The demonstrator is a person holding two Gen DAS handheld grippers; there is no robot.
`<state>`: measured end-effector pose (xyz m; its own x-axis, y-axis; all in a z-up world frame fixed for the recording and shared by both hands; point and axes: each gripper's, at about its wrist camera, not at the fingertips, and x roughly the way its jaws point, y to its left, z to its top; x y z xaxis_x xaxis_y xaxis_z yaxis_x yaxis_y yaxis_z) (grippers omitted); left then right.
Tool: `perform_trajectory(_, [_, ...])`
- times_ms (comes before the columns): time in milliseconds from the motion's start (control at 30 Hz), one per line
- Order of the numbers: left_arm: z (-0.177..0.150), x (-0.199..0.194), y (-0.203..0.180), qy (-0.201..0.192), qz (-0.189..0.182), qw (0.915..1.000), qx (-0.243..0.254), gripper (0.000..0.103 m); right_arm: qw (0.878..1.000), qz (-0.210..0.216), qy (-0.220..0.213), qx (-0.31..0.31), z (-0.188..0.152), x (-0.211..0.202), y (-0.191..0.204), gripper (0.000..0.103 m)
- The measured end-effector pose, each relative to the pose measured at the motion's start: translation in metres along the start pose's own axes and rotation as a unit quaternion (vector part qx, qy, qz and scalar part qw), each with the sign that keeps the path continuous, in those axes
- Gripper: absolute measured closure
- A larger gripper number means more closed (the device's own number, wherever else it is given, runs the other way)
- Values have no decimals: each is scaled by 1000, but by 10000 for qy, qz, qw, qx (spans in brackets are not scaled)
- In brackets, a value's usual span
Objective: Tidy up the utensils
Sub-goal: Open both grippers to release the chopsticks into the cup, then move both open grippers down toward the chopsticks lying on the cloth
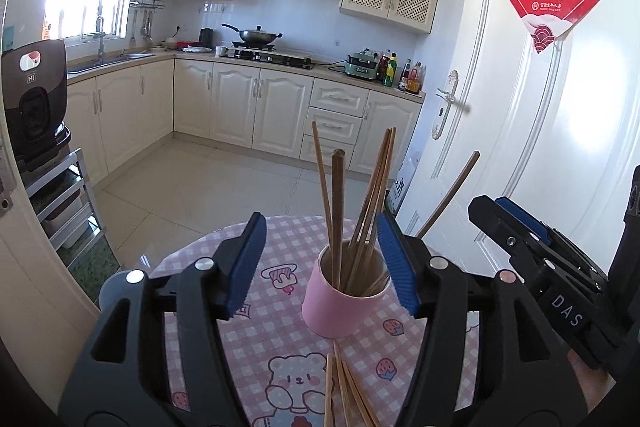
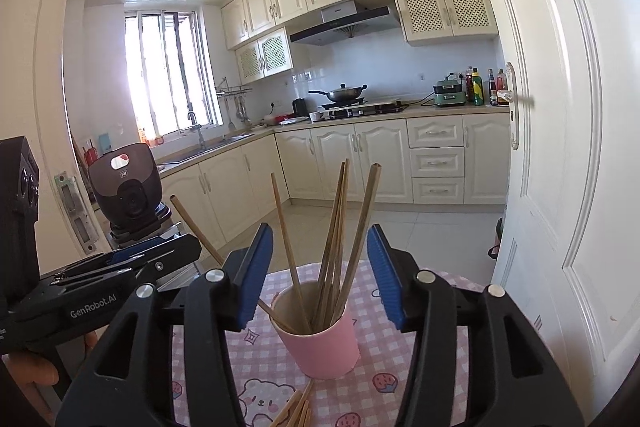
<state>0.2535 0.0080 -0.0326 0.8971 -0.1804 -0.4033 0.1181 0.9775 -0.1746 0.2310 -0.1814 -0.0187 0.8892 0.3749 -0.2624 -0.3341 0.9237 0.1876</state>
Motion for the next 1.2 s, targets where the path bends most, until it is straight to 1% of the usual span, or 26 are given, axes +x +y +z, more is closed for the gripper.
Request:
perform_trajectory(33, [-1, -4, -1, -37, 28, 10000, 40, 33, 10000, -1, 0, -5, -1, -2, 1, 56])
perform_trajectory(100, [-3, -12, -2, -80, 101, 9999, 109, 30, 10000, -4, 19, -2, -3, -7, 2, 56])
perform_trajectory(367, [-22, -34, -3, -5, 187, 9994, 306, 28, 9997, 117, 167, 95, -17, -21, 6, 54])
perform_trajectory(467, [-30, -37, -3, 42, 239, 9990, 366, 28, 9996, 158, 226, 95, -24, -24, 10, 53])
perform_trajectory(667, [-45, -39, 1, 246, 195, 9988, 375, 27, 9989, 190, 413, 84, -36, -29, 17, 50])
perform_trajectory(967, [-70, -28, 2, 777, 105, 9957, 497, 27, 9960, 217, 861, 70, -59, -23, 16, 49])
perform_trajectory(1100, [-80, -17, 4, 1096, 74, 9927, 489, 27, 9938, 214, 1090, 99, -68, -16, 13, 49])
perform_trajectory(1200, [-87, -7, 7, 1388, 2, 9896, 384, 27, 9915, 207, 1276, 133, -76, -11, 10, 48])
